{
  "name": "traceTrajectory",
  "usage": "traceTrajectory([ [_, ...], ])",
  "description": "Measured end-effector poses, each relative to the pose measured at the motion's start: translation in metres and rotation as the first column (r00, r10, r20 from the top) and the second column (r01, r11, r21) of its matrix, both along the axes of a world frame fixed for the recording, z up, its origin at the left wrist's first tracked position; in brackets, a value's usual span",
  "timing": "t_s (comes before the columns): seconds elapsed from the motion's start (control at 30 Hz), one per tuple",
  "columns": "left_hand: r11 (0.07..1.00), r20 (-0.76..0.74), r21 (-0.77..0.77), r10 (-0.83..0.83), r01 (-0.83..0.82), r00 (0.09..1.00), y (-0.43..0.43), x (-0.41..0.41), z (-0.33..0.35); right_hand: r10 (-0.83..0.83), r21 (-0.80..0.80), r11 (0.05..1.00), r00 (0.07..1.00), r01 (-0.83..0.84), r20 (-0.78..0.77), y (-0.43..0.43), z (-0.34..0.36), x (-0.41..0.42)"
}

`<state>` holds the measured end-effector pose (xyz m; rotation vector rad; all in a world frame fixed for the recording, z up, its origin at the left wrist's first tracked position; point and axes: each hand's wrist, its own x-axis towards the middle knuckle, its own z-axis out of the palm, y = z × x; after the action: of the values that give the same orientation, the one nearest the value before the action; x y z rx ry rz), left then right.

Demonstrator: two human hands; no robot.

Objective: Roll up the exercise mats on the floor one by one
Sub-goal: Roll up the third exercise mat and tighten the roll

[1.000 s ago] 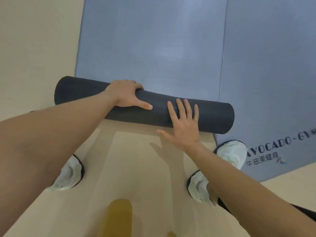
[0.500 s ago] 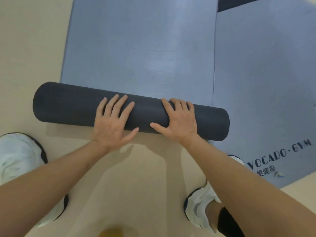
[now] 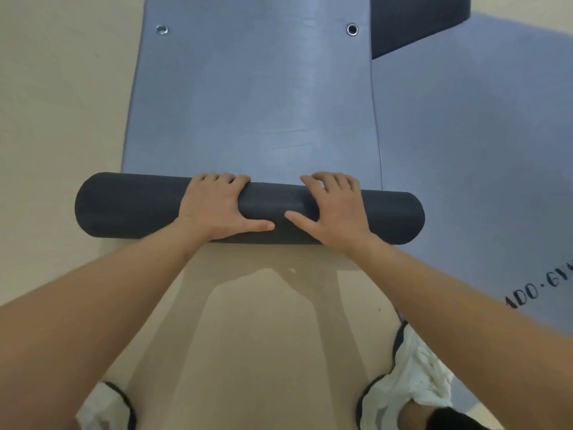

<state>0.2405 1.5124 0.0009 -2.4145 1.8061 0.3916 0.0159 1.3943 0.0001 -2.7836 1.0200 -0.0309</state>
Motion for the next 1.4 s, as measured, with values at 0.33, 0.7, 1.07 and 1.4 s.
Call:
traceTrajectory([
  [0.33,0.955,-0.082,-0.296,-0.052,0.026,0.995,-0.052,0.037,-0.005,0.044,-0.031,0.998,0.970,-0.053,-0.238,-0.029,-0.022,0.003],
  [0.7,0.990,0.115,0.057,-0.131,0.125,0.985,-0.046,0.022,-0.002,0.219,0.149,0.972,0.933,-0.183,-0.284,-0.089,-0.007,0.033],
  [1.07,0.980,0.050,0.007,-0.201,0.201,0.978,0.039,-0.016,0.008,0.211,0.202,0.967,0.935,-0.156,-0.285,0.013,0.005,-0.016],
  [1.4,0.965,-0.120,0.199,-0.147,0.169,0.982,0.151,-0.081,0.020,0.296,0.463,0.878,0.900,-0.124,-0.320,0.113,0.004,-0.075],
])
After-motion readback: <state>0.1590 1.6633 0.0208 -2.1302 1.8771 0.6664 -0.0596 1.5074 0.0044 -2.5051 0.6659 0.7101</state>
